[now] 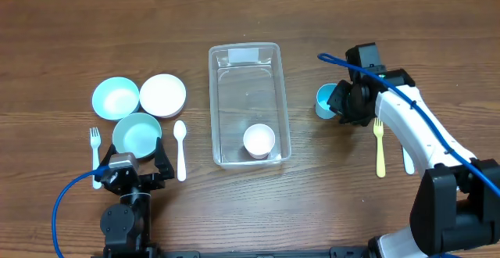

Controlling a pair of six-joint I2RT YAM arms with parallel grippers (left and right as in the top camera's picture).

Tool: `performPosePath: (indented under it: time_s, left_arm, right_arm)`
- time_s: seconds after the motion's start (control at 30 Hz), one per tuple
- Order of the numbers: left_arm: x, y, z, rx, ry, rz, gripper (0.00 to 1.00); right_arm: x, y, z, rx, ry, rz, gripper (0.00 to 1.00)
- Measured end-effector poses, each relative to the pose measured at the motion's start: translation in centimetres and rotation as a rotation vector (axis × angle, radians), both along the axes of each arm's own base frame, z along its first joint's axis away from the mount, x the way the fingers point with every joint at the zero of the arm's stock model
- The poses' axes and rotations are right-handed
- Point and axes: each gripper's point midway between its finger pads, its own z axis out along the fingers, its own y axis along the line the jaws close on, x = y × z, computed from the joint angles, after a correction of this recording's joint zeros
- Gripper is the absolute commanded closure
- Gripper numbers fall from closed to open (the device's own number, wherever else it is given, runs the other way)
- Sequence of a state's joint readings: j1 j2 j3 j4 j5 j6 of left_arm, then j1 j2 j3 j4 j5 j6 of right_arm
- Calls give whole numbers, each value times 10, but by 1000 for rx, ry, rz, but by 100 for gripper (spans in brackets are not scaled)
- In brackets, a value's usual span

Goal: Pack container
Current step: 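Move the right gripper to the light-blue cup and grasp it, then place the light-blue cup into the pink cup in the container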

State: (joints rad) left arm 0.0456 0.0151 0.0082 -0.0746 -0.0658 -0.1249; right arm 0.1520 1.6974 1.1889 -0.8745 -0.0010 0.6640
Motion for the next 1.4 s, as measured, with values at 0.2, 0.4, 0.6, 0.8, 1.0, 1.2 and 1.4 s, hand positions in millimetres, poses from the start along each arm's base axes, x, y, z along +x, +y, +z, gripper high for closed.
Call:
performPosePath:
  time_s: [0.2,0.4,0.6,0.8,1.0,1.2,1.4]
  left_arm:
    - [0,0,0,0,0,0,0]
    - [0,0,0,0,0,0,0]
    - [0,0,0,0,0,0,0]
    - [0,0,0,0,0,0,0]
    - [0,0,0,0,0,0,0]
    - [0,0,0,0,0,0,0]
    - [0,0,0,0,0,0,0]
  right_arm:
    - [1,0,-1,4,-5,-13,85]
    - [1,1,-2,6,-3,-15,96]
    - [0,0,-2,3,2,-7,96]
    - [-4,3,26,2,23,68,96]
    - [-4,10,154,17,-232,163,96]
    - [-58,67,192,3,-278,512,96]
    - [-82,122,163,-63,-186,773,96]
